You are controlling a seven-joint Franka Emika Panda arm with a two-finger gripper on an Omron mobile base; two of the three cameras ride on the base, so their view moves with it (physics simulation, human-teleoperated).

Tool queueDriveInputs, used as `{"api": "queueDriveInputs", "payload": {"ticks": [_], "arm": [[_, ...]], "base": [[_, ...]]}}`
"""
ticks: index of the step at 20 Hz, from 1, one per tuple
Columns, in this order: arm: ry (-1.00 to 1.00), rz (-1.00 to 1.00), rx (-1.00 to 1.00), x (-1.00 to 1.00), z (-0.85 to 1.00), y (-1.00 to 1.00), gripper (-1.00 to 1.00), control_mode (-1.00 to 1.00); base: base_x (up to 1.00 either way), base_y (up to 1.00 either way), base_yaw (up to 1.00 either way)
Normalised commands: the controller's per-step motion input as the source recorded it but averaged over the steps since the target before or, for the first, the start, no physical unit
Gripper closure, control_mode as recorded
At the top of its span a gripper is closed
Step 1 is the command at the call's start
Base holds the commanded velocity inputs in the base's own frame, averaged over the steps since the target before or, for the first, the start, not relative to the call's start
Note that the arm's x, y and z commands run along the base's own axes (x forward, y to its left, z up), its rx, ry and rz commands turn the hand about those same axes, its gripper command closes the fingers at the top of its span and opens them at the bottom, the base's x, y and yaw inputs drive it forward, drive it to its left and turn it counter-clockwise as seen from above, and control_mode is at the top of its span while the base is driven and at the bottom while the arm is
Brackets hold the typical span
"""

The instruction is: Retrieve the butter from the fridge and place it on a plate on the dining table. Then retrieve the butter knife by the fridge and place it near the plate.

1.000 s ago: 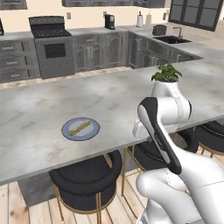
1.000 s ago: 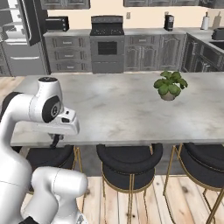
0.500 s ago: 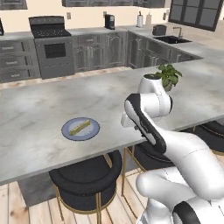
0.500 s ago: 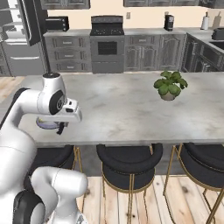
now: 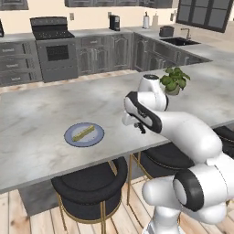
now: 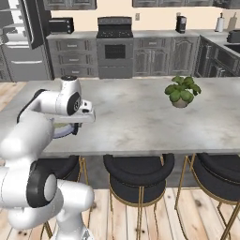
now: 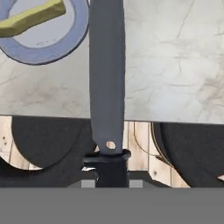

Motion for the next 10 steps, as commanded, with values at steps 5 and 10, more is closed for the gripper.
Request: {"api": "queueDriveInputs", "payload": {"ticks": [5, 10], "arm": [[-0.01, -0.01, 0.00, 0.65, -0.48, 0.03, 1.00, -1.00], [0.00, -0.09, 0.00, 0.63, -0.53, 0.26, 1.00, -1.00]], "base": [[0.00, 0.00, 0.00], [0.00, 0.00, 0.00]]}}
